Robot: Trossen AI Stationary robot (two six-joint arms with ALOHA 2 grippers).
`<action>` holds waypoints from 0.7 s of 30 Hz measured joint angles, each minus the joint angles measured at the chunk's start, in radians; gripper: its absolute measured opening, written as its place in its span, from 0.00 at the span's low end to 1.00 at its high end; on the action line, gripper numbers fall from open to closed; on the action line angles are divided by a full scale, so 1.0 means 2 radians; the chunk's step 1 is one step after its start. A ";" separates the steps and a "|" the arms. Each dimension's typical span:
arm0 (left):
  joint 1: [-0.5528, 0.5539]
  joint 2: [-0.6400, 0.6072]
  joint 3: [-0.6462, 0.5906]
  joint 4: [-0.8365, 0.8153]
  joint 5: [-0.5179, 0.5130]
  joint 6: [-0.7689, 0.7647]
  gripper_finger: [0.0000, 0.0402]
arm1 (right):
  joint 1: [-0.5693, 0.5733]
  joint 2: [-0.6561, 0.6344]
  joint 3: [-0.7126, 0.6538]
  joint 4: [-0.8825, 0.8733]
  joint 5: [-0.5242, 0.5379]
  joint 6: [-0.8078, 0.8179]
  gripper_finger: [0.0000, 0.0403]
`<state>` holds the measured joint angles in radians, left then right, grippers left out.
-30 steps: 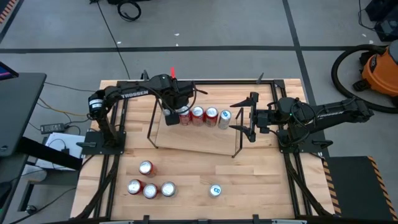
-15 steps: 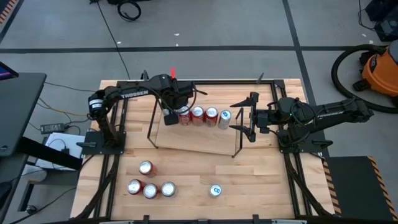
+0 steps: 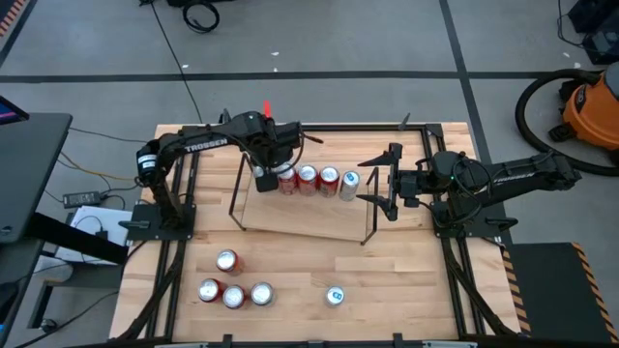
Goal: Place canned beverage on shelf
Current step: Put the blue soda can aligned with the other blue soda can on the shelf
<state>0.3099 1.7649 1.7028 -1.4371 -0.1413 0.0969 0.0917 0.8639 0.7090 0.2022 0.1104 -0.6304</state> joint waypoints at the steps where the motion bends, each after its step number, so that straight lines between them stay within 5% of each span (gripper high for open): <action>1: 0.000 0.000 0.008 0.000 0.000 -0.002 0.99 | 0.000 0.000 0.000 0.000 0.000 0.000 0.91; 12: -0.014 0.000 0.100 -0.013 0.005 -0.080 0.99 | 0.000 0.000 0.000 -0.001 0.000 0.000 0.91; 21: -0.123 0.000 0.109 0.006 0.010 -0.141 0.98 | -0.002 0.000 0.000 -0.009 0.000 -0.001 0.91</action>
<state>0.0649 1.7653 1.9198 -1.4259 -0.1221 -0.1859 0.0877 0.8639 0.7090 0.1841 0.1104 -0.6315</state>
